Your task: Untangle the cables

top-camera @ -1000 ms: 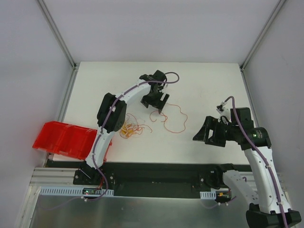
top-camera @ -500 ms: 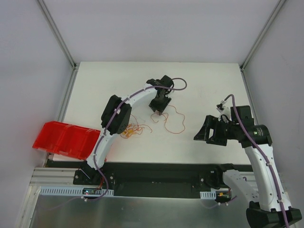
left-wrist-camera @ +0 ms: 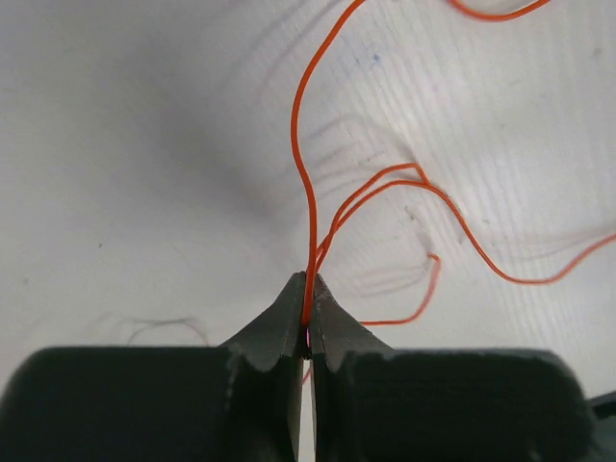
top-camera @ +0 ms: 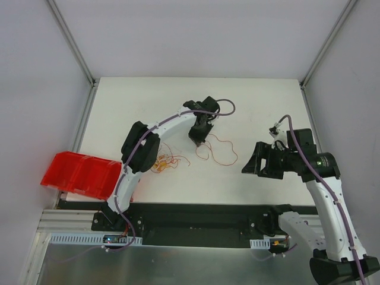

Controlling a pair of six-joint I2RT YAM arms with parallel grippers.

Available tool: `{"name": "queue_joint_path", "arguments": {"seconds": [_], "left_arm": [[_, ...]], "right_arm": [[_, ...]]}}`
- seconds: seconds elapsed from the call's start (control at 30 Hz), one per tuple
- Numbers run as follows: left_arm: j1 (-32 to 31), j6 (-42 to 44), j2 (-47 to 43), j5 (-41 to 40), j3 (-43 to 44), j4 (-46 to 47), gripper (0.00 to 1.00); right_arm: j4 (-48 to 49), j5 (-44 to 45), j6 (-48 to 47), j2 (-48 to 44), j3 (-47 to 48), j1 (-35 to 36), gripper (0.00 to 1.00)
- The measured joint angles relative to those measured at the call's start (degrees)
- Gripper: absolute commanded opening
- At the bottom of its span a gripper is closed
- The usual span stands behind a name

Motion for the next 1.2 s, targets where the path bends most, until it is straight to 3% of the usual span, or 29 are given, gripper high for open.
{"name": "queue_joint_path", "arguments": {"seconds": [0.23,0.47,0.67,0.97,1.2], "left_arm": [[0.02,-5.97,-13.05,-0.04,-0.39,-0.52,0.0],[0.0,-9.42,-25.2,-0.59,0.13,-0.52,0.0],[0.02,-9.68,-31.65,-5.84,0.63,-0.94,0.0],[0.0,-9.75,-39.82,-13.68,13.29,-1.81,0.0],[0.0,-7.28,-50.82,-20.02,21.66,3.21,0.0]], "right_arm": [[0.04,3.39,-1.64,2.6,7.78,3.52,0.82],[0.09,3.26,-1.03,1.27,6.43,3.56,0.82],[0.09,3.21,-0.87,0.61,5.25,3.56,0.82],[0.68,2.21,0.09,0.74,4.48,3.56,0.81],[2.51,0.55,1.31,0.98,2.51,3.56,0.82]]}}
